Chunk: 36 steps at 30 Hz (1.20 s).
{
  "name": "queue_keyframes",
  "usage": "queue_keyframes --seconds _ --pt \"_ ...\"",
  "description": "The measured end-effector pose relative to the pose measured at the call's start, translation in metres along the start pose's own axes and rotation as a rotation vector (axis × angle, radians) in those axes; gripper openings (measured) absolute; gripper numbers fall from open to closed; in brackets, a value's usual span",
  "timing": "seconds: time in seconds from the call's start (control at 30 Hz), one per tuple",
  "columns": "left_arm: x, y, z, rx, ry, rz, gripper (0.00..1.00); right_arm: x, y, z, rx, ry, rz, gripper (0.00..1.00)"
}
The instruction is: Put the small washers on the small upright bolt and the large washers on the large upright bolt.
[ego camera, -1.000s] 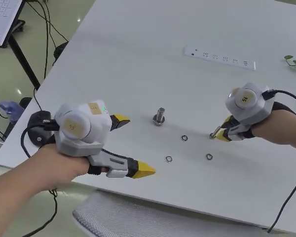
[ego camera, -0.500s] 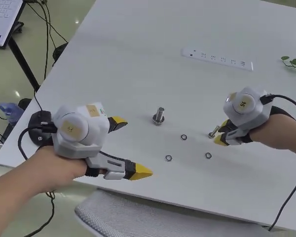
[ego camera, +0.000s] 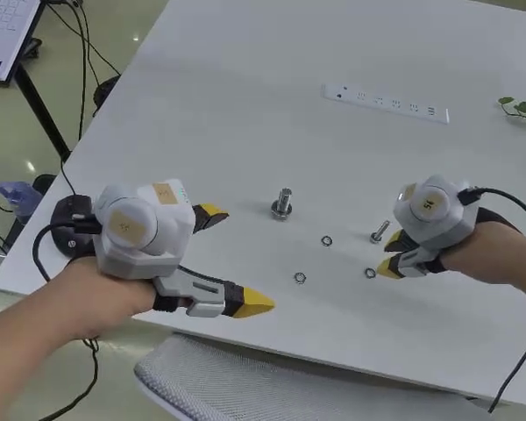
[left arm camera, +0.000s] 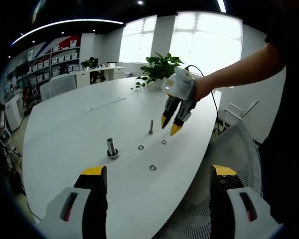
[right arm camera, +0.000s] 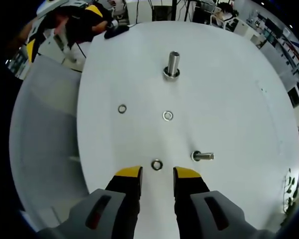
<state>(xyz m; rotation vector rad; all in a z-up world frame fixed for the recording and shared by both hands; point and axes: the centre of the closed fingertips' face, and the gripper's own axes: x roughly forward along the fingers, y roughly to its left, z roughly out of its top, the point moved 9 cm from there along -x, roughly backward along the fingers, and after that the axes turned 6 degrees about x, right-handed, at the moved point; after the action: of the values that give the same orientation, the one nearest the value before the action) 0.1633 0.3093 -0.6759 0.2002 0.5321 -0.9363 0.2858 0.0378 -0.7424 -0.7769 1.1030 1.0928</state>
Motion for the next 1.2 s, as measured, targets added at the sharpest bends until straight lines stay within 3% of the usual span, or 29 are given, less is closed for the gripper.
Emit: queue_keyframes --seconds 0.23,0.53,1.0,1.2 --pt "0.001 0.000 0.000 -0.001 0.007 0.000 0.85 0.018 -0.003 -0.008 0.034 -0.003 0.013 0.26" --pt "-0.002 -0.001 -0.005 -0.004 0.026 0.001 0.83 0.033 -0.004 -0.019 0.044 -0.008 -0.007 0.25" --pt "-0.004 -0.003 -0.006 -0.012 0.032 0.004 0.82 0.036 -0.004 -0.017 0.036 -0.020 -0.038 0.25" --pt "-0.004 -0.005 -0.009 -0.015 0.037 0.004 0.82 0.036 -0.001 -0.017 0.039 -0.009 -0.027 0.21"
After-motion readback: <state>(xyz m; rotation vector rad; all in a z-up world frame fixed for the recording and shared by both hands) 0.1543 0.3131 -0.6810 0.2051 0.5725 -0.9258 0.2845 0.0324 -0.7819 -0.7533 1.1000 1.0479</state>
